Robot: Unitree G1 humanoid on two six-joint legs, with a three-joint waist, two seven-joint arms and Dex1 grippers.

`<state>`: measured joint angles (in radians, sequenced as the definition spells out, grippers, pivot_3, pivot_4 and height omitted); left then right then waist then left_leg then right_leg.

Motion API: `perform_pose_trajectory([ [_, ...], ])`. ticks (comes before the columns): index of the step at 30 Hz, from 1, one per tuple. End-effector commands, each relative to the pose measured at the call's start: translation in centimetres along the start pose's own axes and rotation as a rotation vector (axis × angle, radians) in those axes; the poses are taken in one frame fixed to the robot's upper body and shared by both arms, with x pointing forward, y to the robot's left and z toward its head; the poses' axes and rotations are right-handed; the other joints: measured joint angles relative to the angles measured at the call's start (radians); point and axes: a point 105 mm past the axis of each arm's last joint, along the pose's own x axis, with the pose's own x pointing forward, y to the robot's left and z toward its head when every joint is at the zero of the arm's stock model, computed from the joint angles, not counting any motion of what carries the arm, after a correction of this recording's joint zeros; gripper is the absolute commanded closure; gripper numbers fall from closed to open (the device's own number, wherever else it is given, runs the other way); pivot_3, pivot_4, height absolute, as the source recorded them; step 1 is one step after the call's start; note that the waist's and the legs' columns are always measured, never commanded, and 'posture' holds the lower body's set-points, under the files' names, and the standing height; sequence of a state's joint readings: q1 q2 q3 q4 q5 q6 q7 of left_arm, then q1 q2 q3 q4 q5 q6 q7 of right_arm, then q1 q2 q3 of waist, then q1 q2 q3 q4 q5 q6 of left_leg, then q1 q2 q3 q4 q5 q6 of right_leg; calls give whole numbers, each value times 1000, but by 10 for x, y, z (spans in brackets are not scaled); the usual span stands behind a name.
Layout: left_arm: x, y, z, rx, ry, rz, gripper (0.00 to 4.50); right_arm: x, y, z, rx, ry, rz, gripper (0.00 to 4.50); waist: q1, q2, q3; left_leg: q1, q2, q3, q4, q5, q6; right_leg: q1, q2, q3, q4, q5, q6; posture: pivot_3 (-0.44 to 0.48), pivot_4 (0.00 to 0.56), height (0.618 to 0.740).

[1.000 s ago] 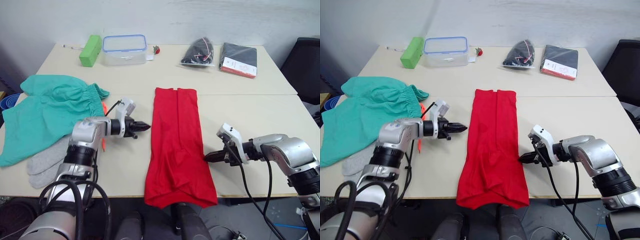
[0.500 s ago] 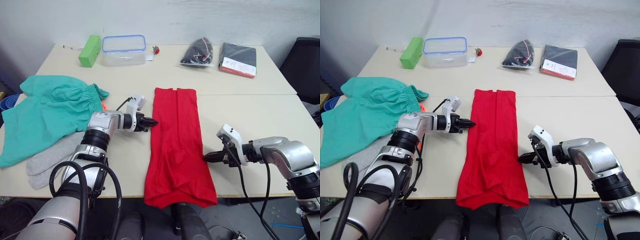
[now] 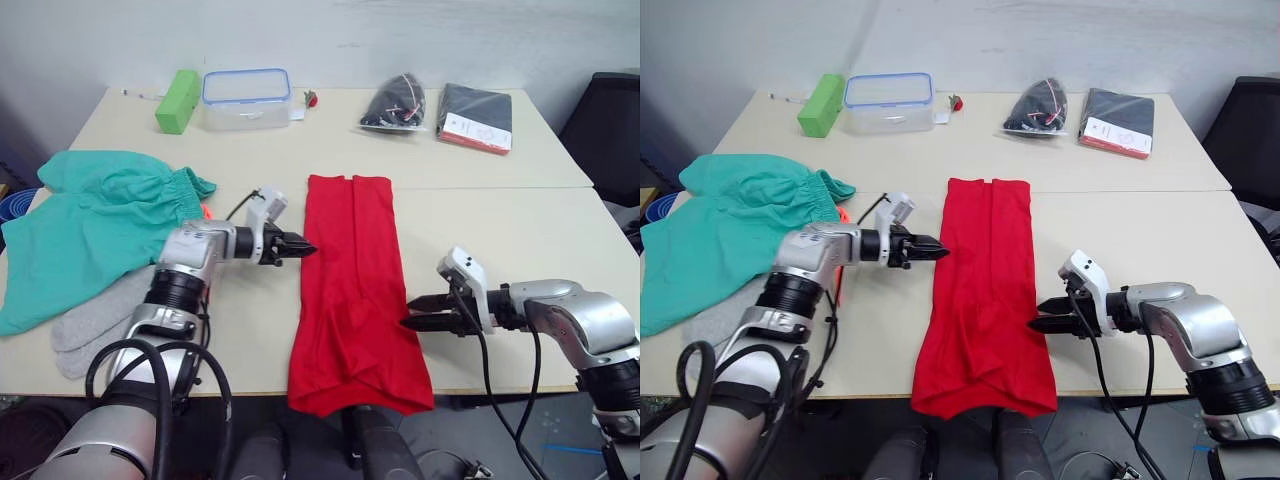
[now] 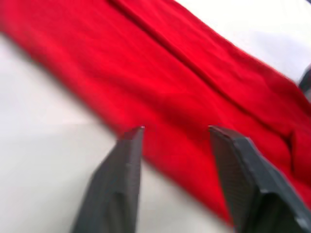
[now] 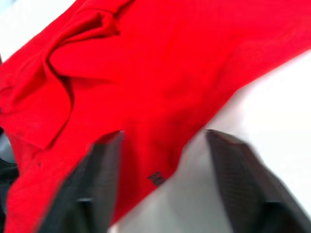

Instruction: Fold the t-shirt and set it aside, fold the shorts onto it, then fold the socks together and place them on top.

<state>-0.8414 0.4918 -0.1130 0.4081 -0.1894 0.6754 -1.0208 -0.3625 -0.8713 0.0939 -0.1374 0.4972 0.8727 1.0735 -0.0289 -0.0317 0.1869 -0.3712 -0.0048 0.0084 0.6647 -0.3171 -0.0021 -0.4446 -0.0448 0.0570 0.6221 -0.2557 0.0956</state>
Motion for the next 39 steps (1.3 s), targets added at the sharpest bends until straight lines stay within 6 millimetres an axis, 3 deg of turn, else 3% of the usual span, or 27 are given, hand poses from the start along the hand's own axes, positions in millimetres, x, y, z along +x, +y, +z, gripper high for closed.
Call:
perform_pose_trajectory([
  [1, -21, -27, 4, 365, 52, -85, 1221, -28, 1, 15, -225, -15, -57, 1338, 3, 1, 0, 0, 0, 0, 0, 0, 0, 0, 0, 0, -1, 0, 0, 0, 150, 740],
  [5, -39, -52, -15, 702, 131, -201, 1221, -46, 1, 11, -591, 38, -77, 1338, 6, 1, 0, -1, 0, 0, 0, -1, 0, 1, -1, 0, -3, 0, -1, 0, 150, 740],
  [11, -34, -82, -27, 1059, 143, -353, 1221, -44, 23, -1, -1155, 36, 95, 1338, 17, 1, 1, 1, -1, 4, 1, 0, 2, 4, 0, 0, -4, 0, 1, 0, 150, 740],
  [14, -27, -91, -37, 1153, 127, -412, 1221, -37, 25, -9, -1302, 27, 154, 1338, 14, 1, 1, 4, 0, 5, 1, 0, 3, 6, 2, 0, -4, 0, 1, 0, 150, 740],
  [20, -15, -98, -56, 1240, 129, -478, 1221, -24, 22, -30, -1426, 43, 225, 1338, 2, 1, 1, 5, 0, 5, 1, 0, 4, 7, 1, 1, -3, 0, 1, 0, 150, 740],
  [24, -12, -105, -57, 1243, 100, -512, 1221, -13, 24, -34, -1440, 14, 247, 1338, 0, 1, 1, 7, 0, 6, 1, 0, 4, 8, 1, 2, -2, 0, 0, 0, 150, 740],
  [27, -10, -112, -66, 1238, 111, -558, 1221, -4, 27, -36, -1463, -4, 268, 1338, -1, 0, 1, 17, 2, 5, 0, -1, 6, 19, 1, 2, -4, -1, -2, 0, 150, 740],
  [31, -9, -107, -78, 1279, 170, -578, 1221, 10, 32, -36, -1453, -43, 268, 1338, -2, -1, 0, 21, 3, 4, -1, -2, 6, 22, 1, 3, -3, -2, -4, 0, 150, 740],
  [36, -20, -95, -65, 1295, 174, -540, 1221, 9, 30, -41, -1444, -30, 251, 1338, -3, -2, 0, 31, 4, 2, -2, -2, 5, 32, 1, 3, -4, -4, -7, 0, 150, 740],
  [39, -26, -95, -69, 1314, 187, -571, 1221, 7, 27, -43, -1448, -16, 246, 1338, -4, -2, 0, 36, 5, 2, -4, -3, 5, 36, 2, 3, -4, -11, -19, 0, 150, 740],
])
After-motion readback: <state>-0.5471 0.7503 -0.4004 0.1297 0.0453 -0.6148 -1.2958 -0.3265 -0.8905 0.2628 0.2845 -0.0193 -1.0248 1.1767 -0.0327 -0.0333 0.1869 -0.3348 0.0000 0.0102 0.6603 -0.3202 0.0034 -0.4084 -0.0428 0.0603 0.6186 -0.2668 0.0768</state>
